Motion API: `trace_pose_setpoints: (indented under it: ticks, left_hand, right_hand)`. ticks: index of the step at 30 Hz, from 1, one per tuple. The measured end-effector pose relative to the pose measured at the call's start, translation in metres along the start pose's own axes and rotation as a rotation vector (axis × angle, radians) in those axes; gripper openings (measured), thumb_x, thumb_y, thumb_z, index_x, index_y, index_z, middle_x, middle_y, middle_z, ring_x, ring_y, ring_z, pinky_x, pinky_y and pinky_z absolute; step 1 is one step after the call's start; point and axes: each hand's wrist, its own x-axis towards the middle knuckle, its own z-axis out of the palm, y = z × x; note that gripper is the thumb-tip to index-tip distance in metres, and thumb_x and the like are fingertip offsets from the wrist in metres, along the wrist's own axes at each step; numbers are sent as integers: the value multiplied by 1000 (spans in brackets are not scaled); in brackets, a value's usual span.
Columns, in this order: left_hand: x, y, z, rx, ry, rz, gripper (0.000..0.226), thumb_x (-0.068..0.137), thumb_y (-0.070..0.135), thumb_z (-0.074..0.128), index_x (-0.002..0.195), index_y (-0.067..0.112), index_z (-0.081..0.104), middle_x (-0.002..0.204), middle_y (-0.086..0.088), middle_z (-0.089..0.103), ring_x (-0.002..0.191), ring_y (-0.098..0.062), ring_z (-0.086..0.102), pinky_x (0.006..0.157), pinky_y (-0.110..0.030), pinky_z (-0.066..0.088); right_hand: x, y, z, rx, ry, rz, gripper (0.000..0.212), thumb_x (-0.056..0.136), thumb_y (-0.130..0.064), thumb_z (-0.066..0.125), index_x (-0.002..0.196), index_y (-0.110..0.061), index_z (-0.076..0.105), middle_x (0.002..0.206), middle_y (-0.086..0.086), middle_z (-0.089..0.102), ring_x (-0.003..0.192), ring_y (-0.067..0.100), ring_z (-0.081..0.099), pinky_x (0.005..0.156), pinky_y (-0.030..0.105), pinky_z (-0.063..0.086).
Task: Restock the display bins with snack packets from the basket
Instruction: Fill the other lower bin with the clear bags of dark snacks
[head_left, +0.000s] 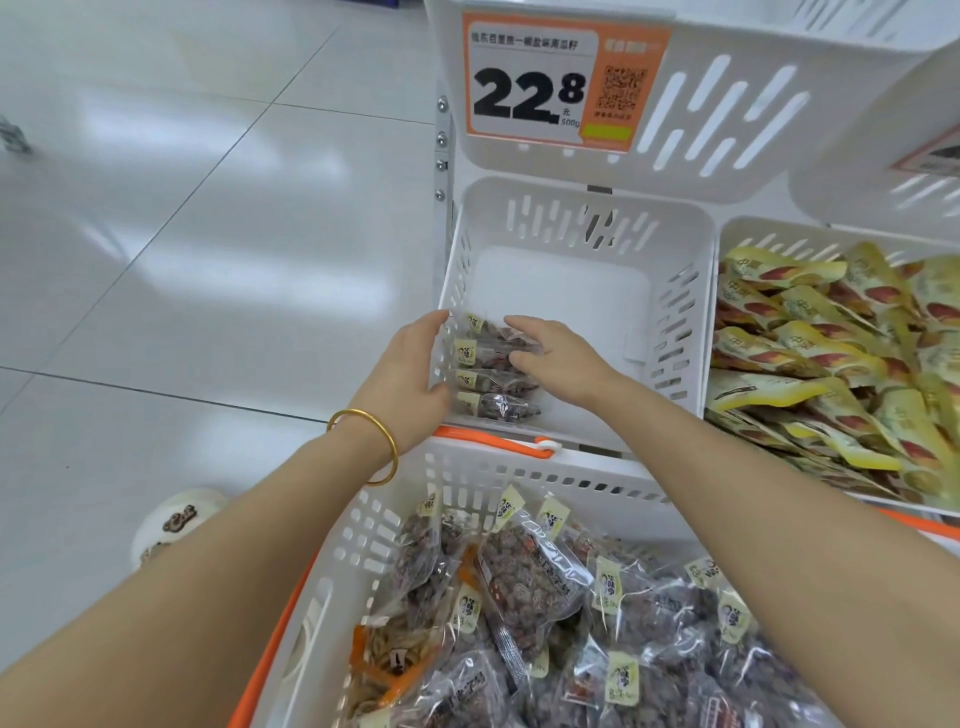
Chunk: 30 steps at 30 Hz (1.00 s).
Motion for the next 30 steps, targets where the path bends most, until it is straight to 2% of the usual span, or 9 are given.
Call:
trace_pose_setpoints:
  ticks: [4, 12, 15, 18, 20, 23, 26, 28, 30]
  left_hand:
    - [1, 0, 0, 12, -2, 0, 70, 84, 1, 50, 146, 20, 23, 148, -2, 30, 136, -18, 30, 111, -40, 32]
    - [-2, 1, -3, 40, 19, 12, 64, 88, 8, 52, 145, 18, 26, 147, -3, 31, 135, -19, 32, 111, -39, 32]
    - [-15, 8, -14, 99, 73, 65, 59, 89, 10, 52, 143, 17, 30, 144, -4, 35, 132, -19, 35, 109, -39, 33]
    - [-40, 18, -27, 151, 139, 133, 52, 88, 9, 52, 138, 15, 39, 136, -4, 43, 119, -15, 46, 102, -36, 41]
    - [-62, 25, -30, 173, 181, 166, 45, 87, 7, 52, 131, 14, 46, 128, -3, 47, 107, -10, 50, 94, -32, 46]
    - [-98, 29, -25, 225, 181, 225, 36, 86, 5, 51, 121, 13, 53, 118, -3, 52, 99, -14, 53, 86, -33, 49]
    - [-128, 25, -13, 331, 119, 187, 28, 89, 9, 49, 115, 14, 56, 118, -4, 52, 97, -21, 55, 81, -41, 50]
    - [-141, 21, -3, 413, 38, 96, 26, 93, 15, 49, 118, 13, 57, 123, -5, 49, 103, -24, 55, 87, -42, 48]
    - [-146, 18, 8, 579, -63, 19, 31, 95, 26, 49, 121, 10, 54, 126, -7, 46, 110, -25, 51, 95, -37, 45]
  right_hand:
    - [1, 3, -1, -24, 29, 21, 60, 91, -19, 54, 146, -24, 30, 149, 9, 31, 136, 24, 32, 107, 31, 27]
    - [-9, 2, -4, 0, 60, 21, 62, 89, -20, 56, 146, -25, 31, 149, 6, 32, 136, 23, 31, 106, 31, 27]
    - [-36, -15, -17, -20, 204, -61, 58, 89, -14, 54, 143, -22, 36, 146, 5, 36, 134, 21, 34, 106, 27, 26]
    - [-99, -50, -30, 81, 445, -179, 42, 89, -12, 53, 130, -21, 52, 126, -2, 51, 114, 11, 48, 95, 23, 37]
    - [-147, -67, -28, 151, 500, -215, 25, 88, -14, 54, 110, -24, 60, 103, -9, 58, 92, 6, 56, 79, 23, 45]
    - [-191, -71, -13, 7, 332, -95, 8, 92, -25, 52, 93, -27, 60, 83, -15, 59, 76, 7, 57, 65, 28, 47]
    - [-204, -58, 10, -298, 153, 61, 23, 95, -39, 47, 103, -22, 59, 88, -7, 63, 80, 16, 59, 66, 31, 50]
    - [-208, -53, 23, -330, 106, 123, 35, 93, -46, 50, 113, -18, 55, 99, -1, 64, 89, 21, 61, 72, 35, 52]
    - [-209, -49, 32, -327, 70, 161, 43, 91, -49, 54, 118, -15, 51, 103, 1, 63, 93, 22, 60, 73, 35, 51]
